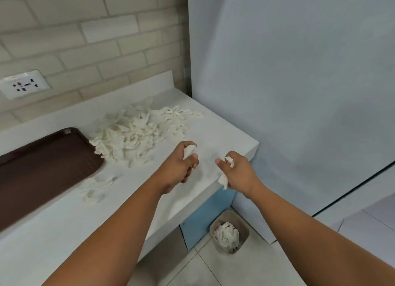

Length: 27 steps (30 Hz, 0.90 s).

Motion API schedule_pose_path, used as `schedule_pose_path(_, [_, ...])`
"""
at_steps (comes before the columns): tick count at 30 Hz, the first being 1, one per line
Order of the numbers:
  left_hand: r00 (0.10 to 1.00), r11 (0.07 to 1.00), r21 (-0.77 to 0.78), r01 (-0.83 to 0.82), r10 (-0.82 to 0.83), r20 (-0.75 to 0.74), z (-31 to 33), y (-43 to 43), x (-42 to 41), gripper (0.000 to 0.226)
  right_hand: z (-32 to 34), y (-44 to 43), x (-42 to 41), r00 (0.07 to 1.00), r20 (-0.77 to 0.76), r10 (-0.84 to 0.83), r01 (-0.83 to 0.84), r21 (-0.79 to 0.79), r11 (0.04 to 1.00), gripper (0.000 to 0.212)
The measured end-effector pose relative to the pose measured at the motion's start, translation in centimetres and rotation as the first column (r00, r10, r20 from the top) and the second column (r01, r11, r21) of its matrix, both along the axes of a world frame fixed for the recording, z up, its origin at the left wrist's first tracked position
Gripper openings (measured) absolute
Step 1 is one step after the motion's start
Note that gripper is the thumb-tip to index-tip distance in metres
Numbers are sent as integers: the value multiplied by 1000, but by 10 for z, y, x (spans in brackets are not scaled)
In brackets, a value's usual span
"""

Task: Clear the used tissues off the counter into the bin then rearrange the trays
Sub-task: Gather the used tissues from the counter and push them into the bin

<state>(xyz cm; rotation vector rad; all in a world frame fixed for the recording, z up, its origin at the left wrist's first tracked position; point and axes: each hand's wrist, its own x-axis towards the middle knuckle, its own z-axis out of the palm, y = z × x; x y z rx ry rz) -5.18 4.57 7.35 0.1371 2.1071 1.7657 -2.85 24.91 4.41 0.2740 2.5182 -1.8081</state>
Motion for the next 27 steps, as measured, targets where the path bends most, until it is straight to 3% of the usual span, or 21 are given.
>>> schedule_pose_path(5, [999, 996, -78, 44, -44, 0, -22, 72, 22, 15, -18, 61, 32, 1000, 2, -20, 20, 120, 993, 37])
schedule_pose_path(8, [998, 994, -93, 57, -53, 42, -33, 105, 32, 36, -28, 92, 46, 996, -17, -84, 86, 270, 959, 49])
schedule_pose_path(11, [990, 994, -99, 54, -41, 132, -50, 133, 37, 52, -41, 119, 55, 989, 7, -151, 140, 322, 936, 56])
schedule_pose_path(15, [987, 980, -172, 97, -72, 145, -86, 160, 44, 43, -62, 139, 63, 982, 83, -168, 141, 266, 954, 54])
schedule_pose_path(20, [964, 940, -273, 206, -147, 222, -136, 173, 51, 35, -87, 140, 72, 976, 147, -163, 101, 357, 929, 55])
schedule_pose_path(24, [945, 908, -313, 280, -203, 258, -187, 175, 47, 17, -132, 136, 77, 940, 252, -229, 163, 258, 952, 53])
schedule_pose_path(27, [945, 877, -394, 275, -170, 280, -228, 178, 43, 24, -179, 139, 80, 900, 344, -266, 176, 271, 946, 42])
